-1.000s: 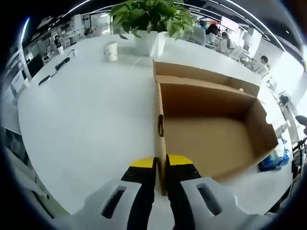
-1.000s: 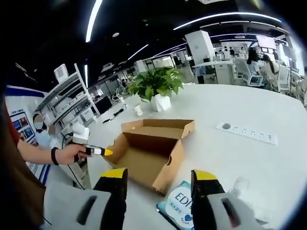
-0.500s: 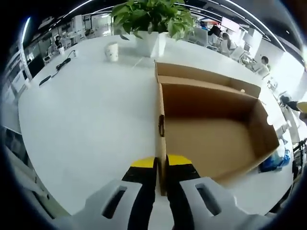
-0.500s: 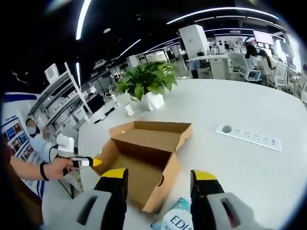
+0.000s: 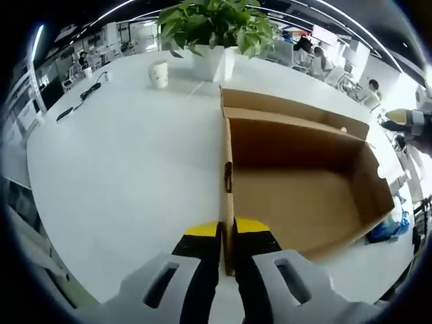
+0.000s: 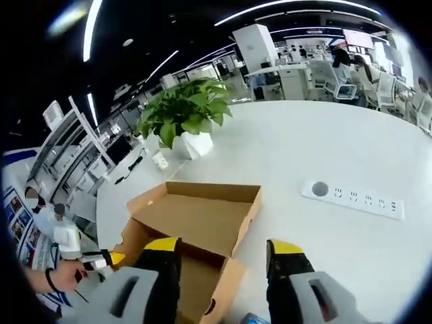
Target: Operate the shoe box by opening the lid, removing the specified soft item, and placing it in the target area until the item is outside and the box remains undamaged.
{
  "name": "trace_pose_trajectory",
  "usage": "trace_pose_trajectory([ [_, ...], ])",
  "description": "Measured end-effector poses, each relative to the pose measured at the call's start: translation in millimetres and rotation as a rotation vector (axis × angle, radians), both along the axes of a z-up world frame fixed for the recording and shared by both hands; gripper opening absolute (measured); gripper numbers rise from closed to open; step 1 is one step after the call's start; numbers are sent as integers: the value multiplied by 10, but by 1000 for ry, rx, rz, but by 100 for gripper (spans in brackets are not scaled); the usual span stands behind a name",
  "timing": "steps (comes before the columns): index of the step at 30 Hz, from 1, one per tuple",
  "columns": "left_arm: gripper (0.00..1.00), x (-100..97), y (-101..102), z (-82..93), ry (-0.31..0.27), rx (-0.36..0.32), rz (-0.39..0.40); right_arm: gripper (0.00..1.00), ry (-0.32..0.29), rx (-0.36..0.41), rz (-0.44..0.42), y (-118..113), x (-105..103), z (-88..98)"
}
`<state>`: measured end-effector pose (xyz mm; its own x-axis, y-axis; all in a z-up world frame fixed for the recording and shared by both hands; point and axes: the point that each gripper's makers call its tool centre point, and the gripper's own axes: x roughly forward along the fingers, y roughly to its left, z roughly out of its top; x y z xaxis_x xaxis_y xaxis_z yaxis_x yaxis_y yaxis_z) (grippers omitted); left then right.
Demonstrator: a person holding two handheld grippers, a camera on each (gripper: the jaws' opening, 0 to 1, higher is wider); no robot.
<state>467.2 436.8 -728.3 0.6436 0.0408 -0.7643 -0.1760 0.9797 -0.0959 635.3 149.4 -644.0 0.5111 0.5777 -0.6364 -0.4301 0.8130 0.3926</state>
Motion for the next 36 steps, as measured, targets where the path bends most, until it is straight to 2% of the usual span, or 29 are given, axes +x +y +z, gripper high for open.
trace_pose_trajectory([
  [9, 6, -1, 8, -2, -2, -7, 9, 45, 55, -23, -61, 129, 428, -248],
  [13, 6, 4, 15, -4, -5, -10, 10, 44, 77, -57, -67, 186, 537, -373],
  [17, 6, 13, 21, -7, -6, -8, 7, 38, 92, -96, -76, 222, 643, -502],
  [23, 6, 27, 27, -13, -8, -10, 7, 24, 129, -179, -80, 218, 730, -727],
  [26, 6, 31, 29, -15, -10, -10, 8, 21, 153, -175, -96, 255, 749, -809],
  [32, 6, 62, 46, -34, -12, -8, 3, 12, 191, -228, -96, 258, 740, -988],
  [36, 6, 74, 52, -43, -15, -4, -3, 7, 222, -209, -131, 244, 755, -1029],
])
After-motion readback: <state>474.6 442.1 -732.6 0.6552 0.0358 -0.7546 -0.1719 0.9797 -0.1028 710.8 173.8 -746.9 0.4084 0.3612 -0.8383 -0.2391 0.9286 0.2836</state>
